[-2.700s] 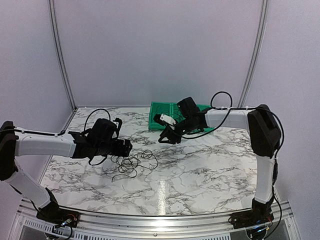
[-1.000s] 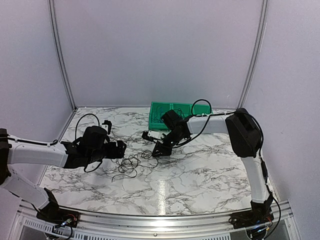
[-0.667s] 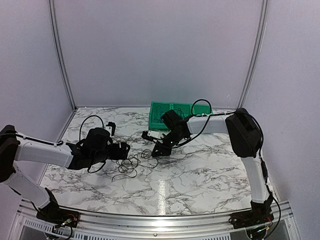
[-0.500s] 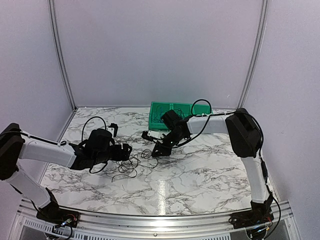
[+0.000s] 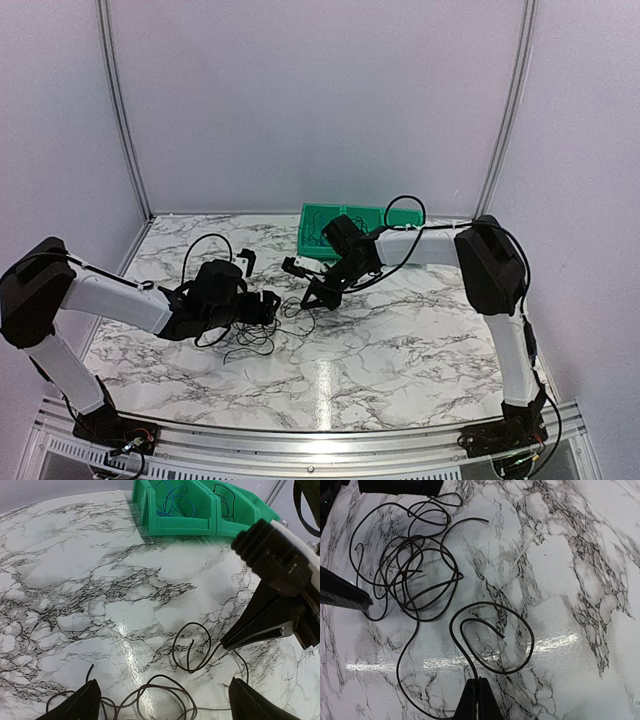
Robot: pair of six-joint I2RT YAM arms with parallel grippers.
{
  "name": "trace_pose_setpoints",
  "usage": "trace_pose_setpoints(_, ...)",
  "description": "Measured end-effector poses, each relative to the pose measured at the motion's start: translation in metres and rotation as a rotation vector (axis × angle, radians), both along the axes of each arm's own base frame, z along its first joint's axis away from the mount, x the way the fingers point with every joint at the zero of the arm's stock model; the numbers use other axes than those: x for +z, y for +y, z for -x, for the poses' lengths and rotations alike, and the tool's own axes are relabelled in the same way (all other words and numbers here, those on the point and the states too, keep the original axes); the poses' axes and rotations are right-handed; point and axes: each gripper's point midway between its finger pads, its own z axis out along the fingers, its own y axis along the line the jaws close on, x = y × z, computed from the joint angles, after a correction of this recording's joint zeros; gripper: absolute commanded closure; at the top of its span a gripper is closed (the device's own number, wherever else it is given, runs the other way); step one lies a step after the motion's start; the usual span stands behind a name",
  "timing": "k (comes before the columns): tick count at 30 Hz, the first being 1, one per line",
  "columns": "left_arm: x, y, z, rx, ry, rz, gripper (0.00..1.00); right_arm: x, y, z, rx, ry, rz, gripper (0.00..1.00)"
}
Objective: Untangle the cables
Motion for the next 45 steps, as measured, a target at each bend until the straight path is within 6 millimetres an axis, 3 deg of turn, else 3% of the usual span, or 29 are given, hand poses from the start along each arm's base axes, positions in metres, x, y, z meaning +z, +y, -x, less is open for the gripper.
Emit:
trace_pose_setpoints(7, -0.002, -0.019, -0.001, -0.055, -0.011, 0.002, 0.13, 0.033, 0.006, 0.004, 0.001, 0.009, -0.070, 1.00)
trace_pose_setpoints(14, -0.007, -0.033, -0.005, -0.083, -0.014, 0.004, 0.20, 0.042, 0.009, 0.009, 0.004, 0.041, -0.102, 1.00)
trace_pose_setpoints(18, -0.013, -0.034, -0.011, -0.063, -0.019, -0.012, 0.29, 0.053, 0.011, 0.013, 0.009, 0.058, -0.127, 1.00)
trace_pose_setpoints(20, -0.016, -0.035, -0.016, -0.049, -0.024, -0.017, 0.39, 0.063, 0.012, 0.016, 0.019, 0.062, -0.149, 1.00)
trace_pose_setpoints(24, -0.021, -0.037, -0.027, -0.030, -0.032, -0.013, 0.61, 0.097, 0.011, 0.024, 0.040, 0.048, -0.200, 1.00)
trace_pose_setpoints(28, -0.023, -0.035, -0.041, -0.015, -0.042, 0.003, 0.84, 0.154, 0.007, 0.032, 0.063, -0.025, -0.277, 1.00)
trace_pose_setpoints(32, -0.021, -0.031, -0.049, 0.002, -0.049, 0.029, 0.95, 0.211, -0.003, 0.043, 0.078, -0.120, -0.350, 1.00)
trace_pose_setpoints(35, -0.016, -0.029, -0.054, 0.010, -0.064, 0.054, 0.89, 0.240, -0.013, 0.052, 0.082, -0.177, -0.387, 1.00)
trace_pose_setpoints(38, -0.018, -0.023, -0.047, 0.002, -0.071, 0.067, 0.67, 0.250, -0.021, 0.055, 0.077, -0.216, -0.399, 1.00)
trace_pose_setpoints(42, -0.012, -0.007, -0.022, -0.031, -0.088, 0.093, 0.51, 0.234, -0.023, 0.050, 0.062, -0.213, -0.372, 1.00)
trace_pose_setpoints(45, 0.015, -0.004, -0.006, -0.080, -0.131, 0.162, 0.45, 0.211, -0.023, 0.045, 0.044, -0.184, -0.331, 1.00)
